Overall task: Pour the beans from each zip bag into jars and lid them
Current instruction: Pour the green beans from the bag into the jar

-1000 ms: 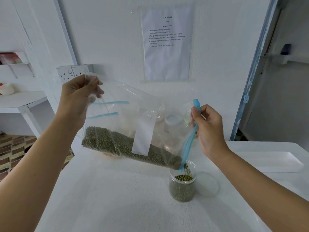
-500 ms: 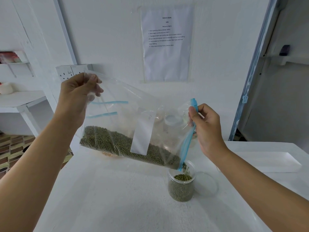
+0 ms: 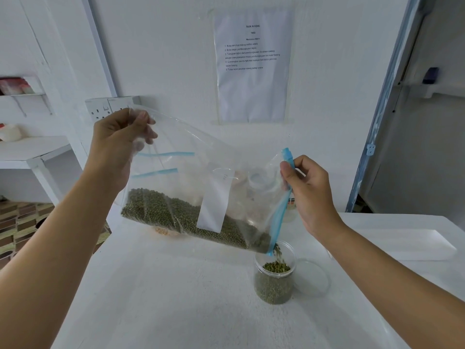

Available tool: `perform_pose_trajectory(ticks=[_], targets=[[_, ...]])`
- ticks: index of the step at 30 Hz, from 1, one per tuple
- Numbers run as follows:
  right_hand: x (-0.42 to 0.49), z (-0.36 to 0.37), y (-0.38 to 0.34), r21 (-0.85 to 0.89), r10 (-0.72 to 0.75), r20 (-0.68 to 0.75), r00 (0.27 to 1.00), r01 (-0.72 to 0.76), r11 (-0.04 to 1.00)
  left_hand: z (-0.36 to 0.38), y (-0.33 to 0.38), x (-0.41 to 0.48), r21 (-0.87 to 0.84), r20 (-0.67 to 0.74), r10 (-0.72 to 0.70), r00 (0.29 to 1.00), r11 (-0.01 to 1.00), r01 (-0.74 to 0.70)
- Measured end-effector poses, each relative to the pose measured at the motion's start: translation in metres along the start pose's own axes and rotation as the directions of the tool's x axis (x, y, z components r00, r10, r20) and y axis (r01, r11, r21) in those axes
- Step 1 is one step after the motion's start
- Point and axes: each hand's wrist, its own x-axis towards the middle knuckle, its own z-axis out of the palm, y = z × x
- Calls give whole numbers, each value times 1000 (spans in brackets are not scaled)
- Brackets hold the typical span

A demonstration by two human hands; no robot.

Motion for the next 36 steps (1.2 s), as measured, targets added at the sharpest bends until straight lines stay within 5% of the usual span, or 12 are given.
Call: perform_pose_trajectory(ticks=[7,13,19,24,28,36], targets=[[5,-1,4,104,54,-133,990,-40,994,-3,0,1,-4,1,1,1000,1000,-1],[1,2,2,-83,-67,78,995,73,994,1,0,1,20,1,3,1000,1000,-3],[4,-1,8,72,6,-62,998,-1,997,-1,0,2,11,11,22,1000,1000,-22],[-2,1,6,-80,-58,112,992,68,994,4,-3,1,13,19,23,1000,1000,-23],[0,1,4,-30,-26,1,1000,26,999,3,-3,3,2,15,25,1000,1000,-25],[2,-2,4,-57,-14,50,999,16,998,6,-2,3,7,27,27,999,1000,-27]])
